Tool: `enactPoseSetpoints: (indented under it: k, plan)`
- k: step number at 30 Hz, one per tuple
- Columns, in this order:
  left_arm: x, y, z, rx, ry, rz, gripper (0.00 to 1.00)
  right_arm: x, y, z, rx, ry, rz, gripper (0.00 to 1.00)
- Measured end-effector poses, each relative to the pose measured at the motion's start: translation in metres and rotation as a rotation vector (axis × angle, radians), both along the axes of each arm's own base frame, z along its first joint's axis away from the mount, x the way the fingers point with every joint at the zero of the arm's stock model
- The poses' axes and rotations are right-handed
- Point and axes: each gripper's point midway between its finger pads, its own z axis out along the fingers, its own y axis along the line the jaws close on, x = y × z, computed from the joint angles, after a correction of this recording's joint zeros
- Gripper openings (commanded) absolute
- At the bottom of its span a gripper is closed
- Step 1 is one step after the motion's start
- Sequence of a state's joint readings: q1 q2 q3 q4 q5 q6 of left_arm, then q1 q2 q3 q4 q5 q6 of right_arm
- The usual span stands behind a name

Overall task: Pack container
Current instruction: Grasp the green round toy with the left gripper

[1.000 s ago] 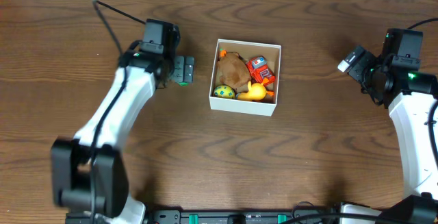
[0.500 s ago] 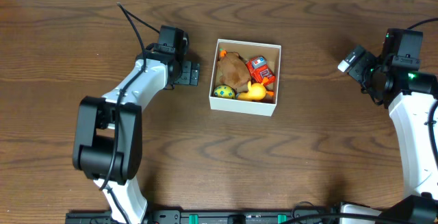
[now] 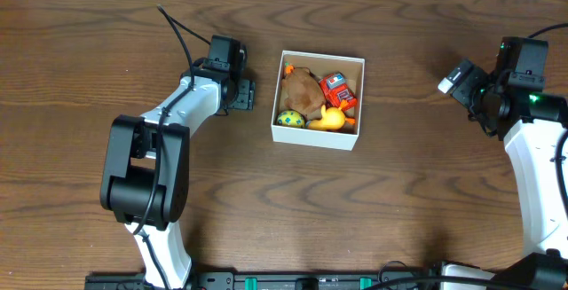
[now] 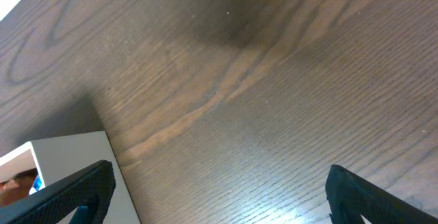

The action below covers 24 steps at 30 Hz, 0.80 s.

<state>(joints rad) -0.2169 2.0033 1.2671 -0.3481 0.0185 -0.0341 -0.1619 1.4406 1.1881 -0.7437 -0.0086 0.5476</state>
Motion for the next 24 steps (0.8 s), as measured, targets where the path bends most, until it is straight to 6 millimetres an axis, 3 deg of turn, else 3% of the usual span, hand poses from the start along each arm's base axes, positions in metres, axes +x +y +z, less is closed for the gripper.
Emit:
enactPoseSetpoints:
  k: [5, 16, 19, 24]
  plan:
    - [0.0016, -0.0005, 0.0007, -0.002, -0.007, -0.001, 0.64, 0.0000, 0.0000, 0.0000, 0.000, 0.000, 0.000, 0.99]
    - [-0.0045, 0.0009, -0.0019, 0.004, 0.020, -0.001, 0.63, 0.0000, 0.0000, 0.0000, 0.000, 0.000, 0.000, 0.99]
    - [-0.0048, 0.0010, -0.0020, 0.004, 0.021, 0.002, 0.56, 0.0000, 0.0001, 0.0000, 0.000, 0.000, 0.000, 0.99]
    - [-0.0048, 0.0010, -0.0020, 0.005, 0.021, -0.001, 0.54, 0.0000, 0.0000, 0.0000, 0.000, 0.000, 0.000, 0.99]
